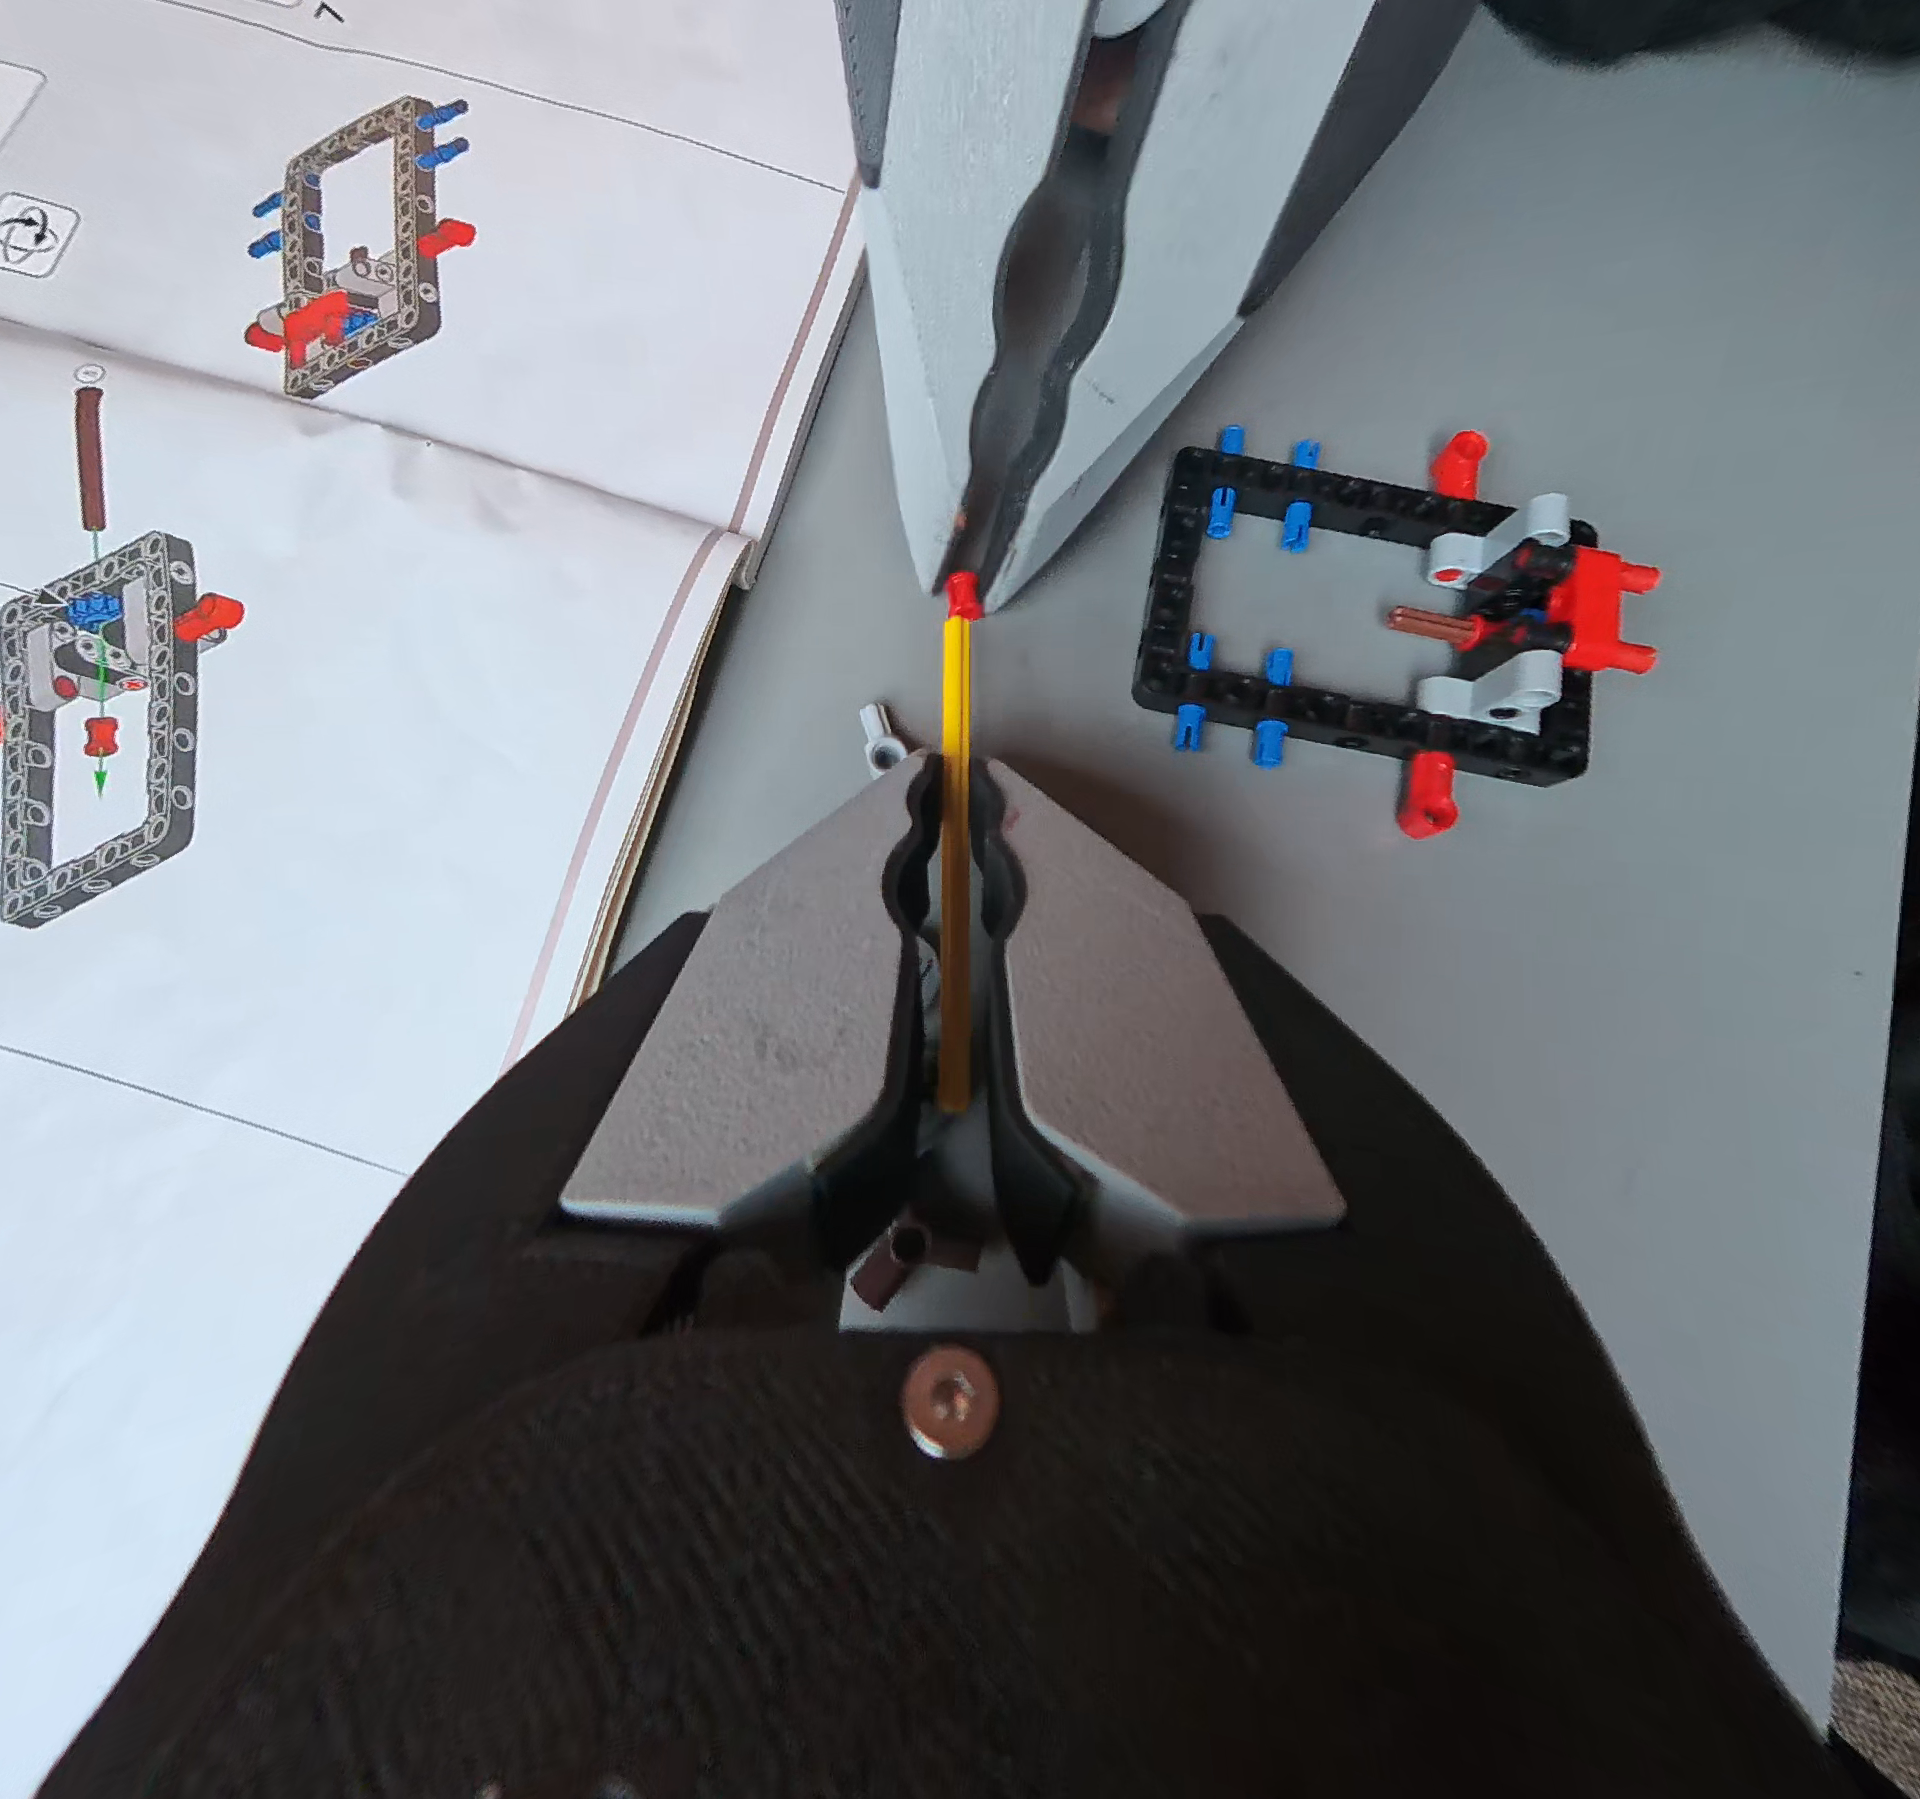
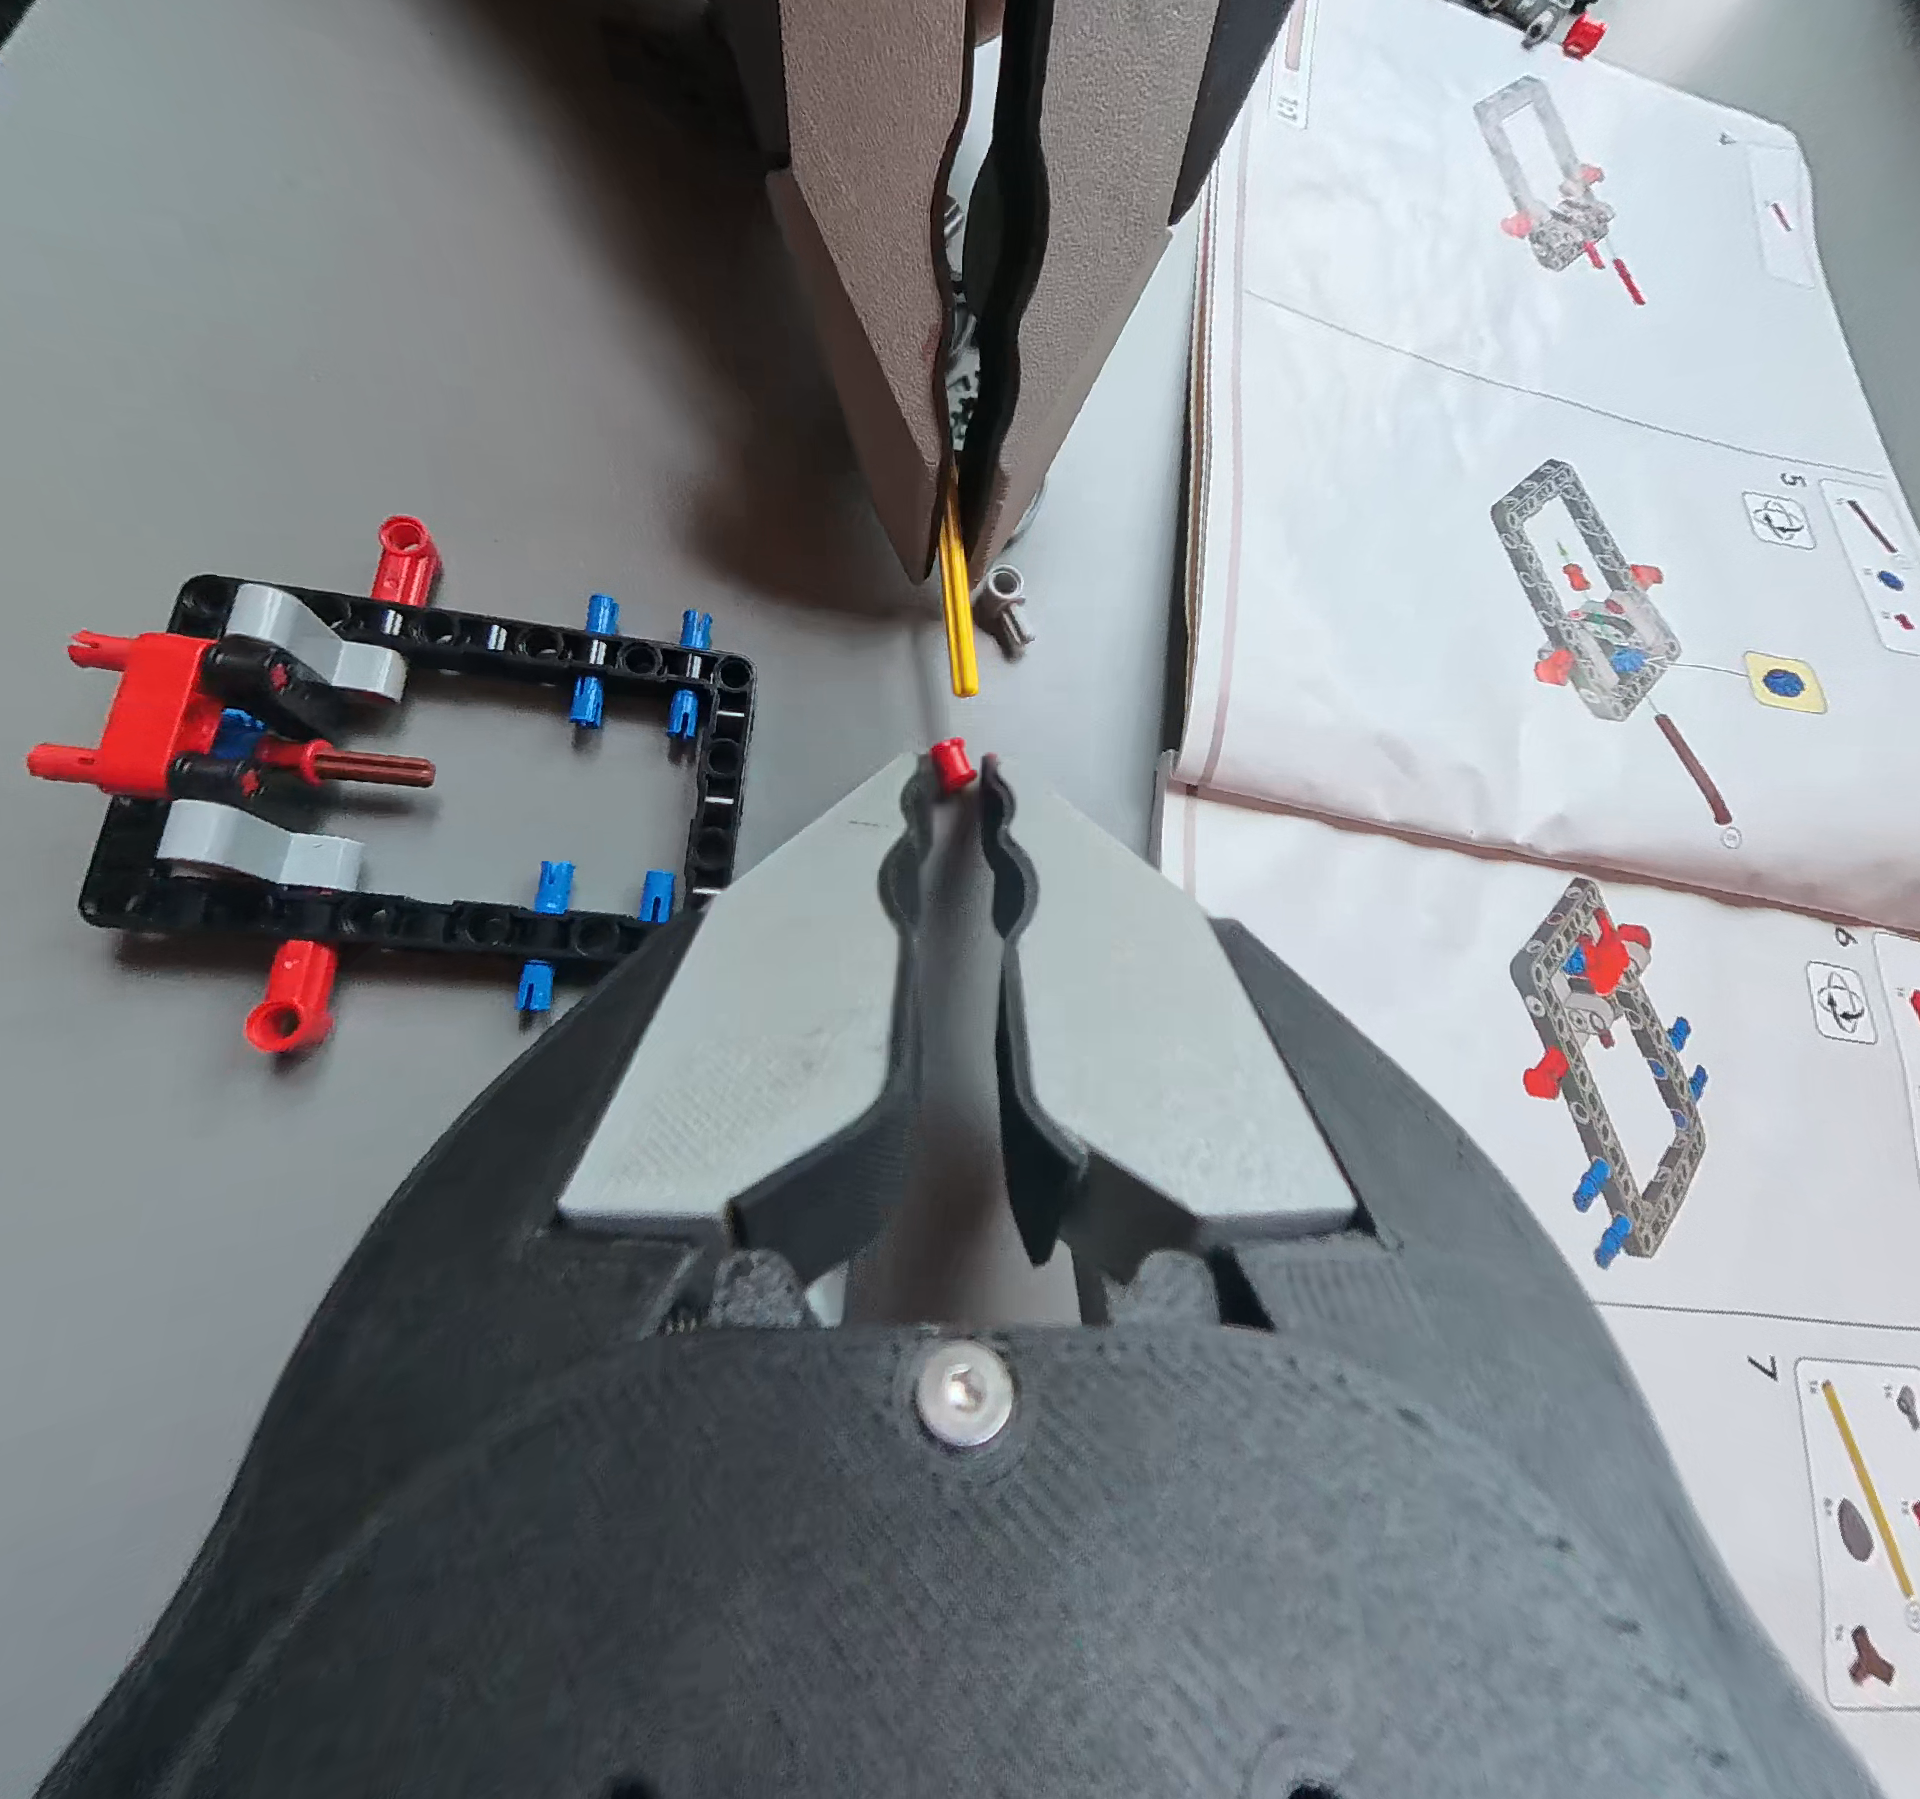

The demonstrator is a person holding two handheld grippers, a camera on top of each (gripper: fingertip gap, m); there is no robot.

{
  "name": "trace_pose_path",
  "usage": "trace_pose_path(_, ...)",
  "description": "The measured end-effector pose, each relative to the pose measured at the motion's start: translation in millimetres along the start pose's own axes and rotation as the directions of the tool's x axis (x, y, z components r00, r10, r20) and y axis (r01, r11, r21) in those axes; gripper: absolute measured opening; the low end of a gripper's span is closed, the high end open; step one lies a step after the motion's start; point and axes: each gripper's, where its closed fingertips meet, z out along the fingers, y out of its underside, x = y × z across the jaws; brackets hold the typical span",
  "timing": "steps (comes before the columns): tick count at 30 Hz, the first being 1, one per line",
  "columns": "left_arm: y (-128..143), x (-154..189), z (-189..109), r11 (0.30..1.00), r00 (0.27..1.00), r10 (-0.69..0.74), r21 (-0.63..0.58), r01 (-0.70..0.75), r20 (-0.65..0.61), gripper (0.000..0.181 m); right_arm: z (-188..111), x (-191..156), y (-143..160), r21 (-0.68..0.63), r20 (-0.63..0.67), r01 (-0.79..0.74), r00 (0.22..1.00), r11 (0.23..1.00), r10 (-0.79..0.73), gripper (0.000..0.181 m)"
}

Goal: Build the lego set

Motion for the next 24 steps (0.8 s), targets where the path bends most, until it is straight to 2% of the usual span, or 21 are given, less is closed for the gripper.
trace_pose_path(4, -1.4, 0.1, -0.6, 1.000, 1.000, 0.018, 0.002, -0.018, 0.015, 0.002, -0.3, 0.7, -1.1, 0.007, -0.009, 0.005, 1.000, 1.000, -0.005, 0.004)
trace_pose_path(9, -1.6, -0.7, 0.1, 1.000, 0.999, 0.016, -0.002, -0.016, 0.030, 0.002, -7.6, 2.4, -8.5, 0.076, -0.011, -0.011, 1.000, 0.997, 0.012, 0.004)
trace_pose_path(18, -12.6, -0.4, -6.8, 0.991, 0.994, -0.105, 0.078, 0.108, -0.041, 0.002, -16.9, 10.1, -15.9, 0.156, -0.022, -0.062, 0.998, 0.986, 0.067, 0.003)
trace_pose_path(24, -15.1, -0.4, -8.5, 0.987, 0.991, -0.122, 0.096, 0.127, -0.055, 0.002, -17.6, 12.0, -17.0, 0.167, -0.016, -0.084, 0.996, 0.982, 0.088, 0.003)
